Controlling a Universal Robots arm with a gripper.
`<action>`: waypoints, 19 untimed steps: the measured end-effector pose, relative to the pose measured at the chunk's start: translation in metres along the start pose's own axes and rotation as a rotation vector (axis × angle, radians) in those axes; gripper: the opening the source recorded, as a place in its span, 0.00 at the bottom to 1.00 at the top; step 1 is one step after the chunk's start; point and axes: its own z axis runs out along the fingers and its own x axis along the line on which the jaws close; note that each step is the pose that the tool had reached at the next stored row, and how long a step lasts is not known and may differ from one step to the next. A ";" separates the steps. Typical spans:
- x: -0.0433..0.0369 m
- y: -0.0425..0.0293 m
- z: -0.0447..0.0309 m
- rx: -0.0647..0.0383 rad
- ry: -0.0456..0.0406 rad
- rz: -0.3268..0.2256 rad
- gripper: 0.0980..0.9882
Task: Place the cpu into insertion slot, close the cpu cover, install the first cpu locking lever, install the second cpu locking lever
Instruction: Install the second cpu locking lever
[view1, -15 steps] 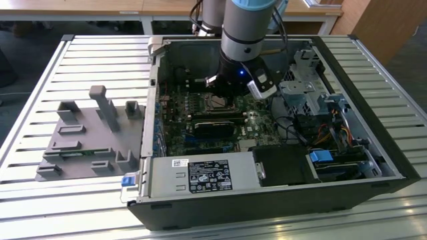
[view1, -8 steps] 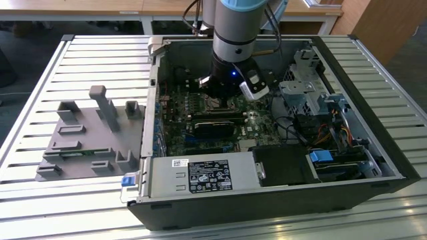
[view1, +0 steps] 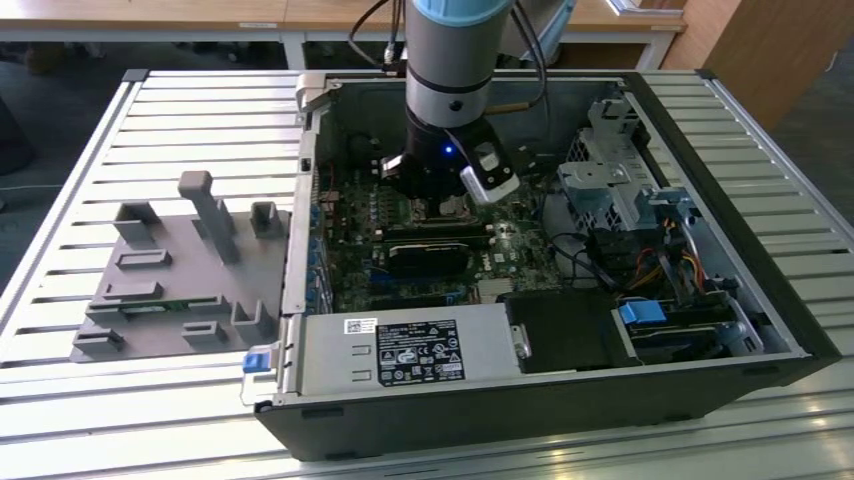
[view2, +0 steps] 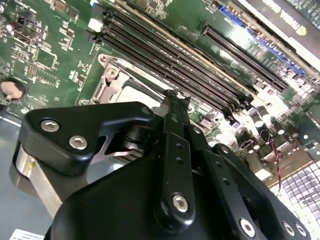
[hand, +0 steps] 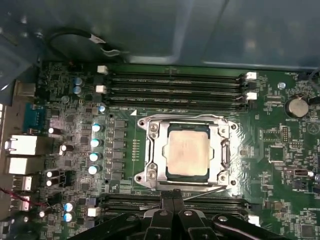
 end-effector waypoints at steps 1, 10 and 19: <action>0.0002 -0.0013 0.0002 -0.001 -0.0001 0.000 0.02; 0.0074 -0.0067 0.0017 -0.017 -0.0007 0.000 0.02; 0.0086 -0.0098 0.0100 -0.041 -0.0010 0.000 0.02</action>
